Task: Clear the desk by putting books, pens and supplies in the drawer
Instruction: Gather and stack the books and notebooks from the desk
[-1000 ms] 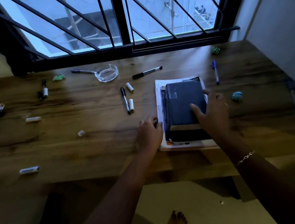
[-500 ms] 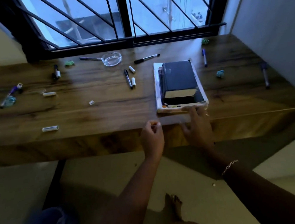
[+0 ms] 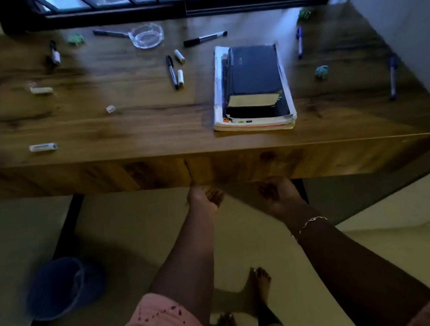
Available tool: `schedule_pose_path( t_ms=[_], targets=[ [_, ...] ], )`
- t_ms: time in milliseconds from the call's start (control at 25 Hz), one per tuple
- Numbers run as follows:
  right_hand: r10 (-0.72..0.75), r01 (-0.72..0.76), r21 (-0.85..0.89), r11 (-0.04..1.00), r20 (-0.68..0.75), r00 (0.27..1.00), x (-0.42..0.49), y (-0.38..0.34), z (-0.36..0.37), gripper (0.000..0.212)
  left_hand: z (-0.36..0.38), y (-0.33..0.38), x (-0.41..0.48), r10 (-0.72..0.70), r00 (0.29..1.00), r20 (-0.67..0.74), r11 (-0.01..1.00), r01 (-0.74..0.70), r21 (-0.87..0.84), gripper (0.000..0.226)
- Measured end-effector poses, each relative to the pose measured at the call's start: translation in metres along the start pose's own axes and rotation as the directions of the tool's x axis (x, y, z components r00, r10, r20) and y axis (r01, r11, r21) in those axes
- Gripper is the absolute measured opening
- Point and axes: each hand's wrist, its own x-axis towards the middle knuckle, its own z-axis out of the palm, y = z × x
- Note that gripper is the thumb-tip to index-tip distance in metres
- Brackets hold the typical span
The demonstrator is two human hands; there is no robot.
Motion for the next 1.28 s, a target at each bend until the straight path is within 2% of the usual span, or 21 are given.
schedule_pose_path(
  t_ms=[120,200,320,480,640,760,800,960,1080,1280],
  targets=[
    [0.041,-0.04,0.03,0.999,-0.046,0.998,0.025,-0.001,-0.005,0.023,0.004,0.001,0.017,-0.035,0.999,-0.034,0.986,0.029,-0.165,0.062],
    [0.044,-0.043,0.038,0.998,-0.043,0.998,0.043,0.0,-0.011,0.022,0.004,-0.001,0.026,-0.054,0.998,-0.04,0.977,0.044,-0.209,0.067],
    [-0.003,0.002,-0.023,1.0,-0.045,0.999,0.067,0.003,-0.017,0.023,0.009,-0.008,0.034,-0.049,0.998,-0.026,0.984,0.044,-0.173,0.076],
    [-0.015,0.02,0.175,0.984,-0.035,0.999,0.077,0.006,-0.016,0.021,0.015,-0.013,0.042,-0.017,1.0,0.023,0.978,0.022,-0.209,0.087],
    [-0.025,0.018,0.229,0.973,0.029,0.999,0.077,0.002,-0.018,0.038,0.017,-0.006,0.05,0.011,1.0,0.018,0.962,-0.005,-0.273,0.086],
    [-0.059,0.046,0.181,0.982,0.066,0.996,0.07,-0.002,-0.019,0.016,0.018,-0.004,0.05,-0.001,1.0,0.011,0.968,0.004,-0.251,0.086],
    [-0.068,0.056,0.167,0.984,0.067,0.995,0.066,-0.003,-0.018,0.015,0.018,-0.004,0.05,0.0,1.0,0.012,0.969,0.003,-0.246,0.085],
    [-0.045,0.034,0.158,0.987,0.061,0.997,0.054,-0.001,-0.021,0.03,0.015,-0.007,0.046,0.008,1.0,0.019,0.968,-0.003,-0.251,0.089],
    [-0.025,0.016,0.165,0.986,0.056,0.998,0.045,0.009,-0.034,0.02,0.001,-0.017,0.034,-0.003,1.0,0.023,0.963,0.009,-0.268,0.099],
    [-0.002,-0.007,0.178,0.984,0.05,0.999,0.026,0.043,-0.061,0.018,-0.039,-0.039,0.007,0.005,0.999,0.034,0.968,0.004,-0.251,0.095]
  ],
)
